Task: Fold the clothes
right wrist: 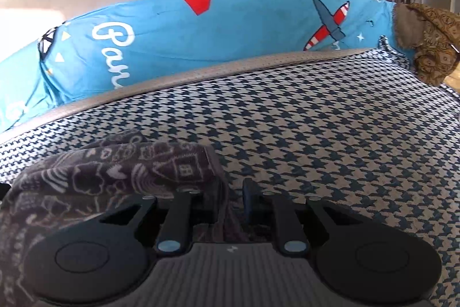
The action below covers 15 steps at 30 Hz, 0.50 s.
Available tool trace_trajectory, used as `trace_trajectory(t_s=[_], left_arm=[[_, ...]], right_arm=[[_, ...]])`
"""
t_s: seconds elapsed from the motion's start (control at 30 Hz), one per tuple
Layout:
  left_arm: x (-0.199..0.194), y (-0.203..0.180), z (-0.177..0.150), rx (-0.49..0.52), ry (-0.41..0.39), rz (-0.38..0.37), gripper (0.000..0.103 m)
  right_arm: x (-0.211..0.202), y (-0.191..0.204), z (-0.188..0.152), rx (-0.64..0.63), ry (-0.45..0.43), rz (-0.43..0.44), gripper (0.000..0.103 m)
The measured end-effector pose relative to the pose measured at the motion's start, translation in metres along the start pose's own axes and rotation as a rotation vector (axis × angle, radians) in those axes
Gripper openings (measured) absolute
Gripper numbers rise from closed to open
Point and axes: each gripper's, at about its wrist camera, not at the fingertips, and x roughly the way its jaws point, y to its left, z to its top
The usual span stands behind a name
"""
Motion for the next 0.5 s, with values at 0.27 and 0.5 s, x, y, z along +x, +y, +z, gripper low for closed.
trace_trajectory(t_s=[0.27,0.5], left_arm=[[0.019,-0.006,0.004,-0.011,0.0,0.025,0.101],[0.019,-0.015,0.002,0.005,-0.02,0.058,0.101]], right_arm=[[0.017,-0.038,0.0,0.179,0.088,-0.045,0.011],[-0.004,-0.047,0.01,0.214,0.012,-0.025,0.012]])
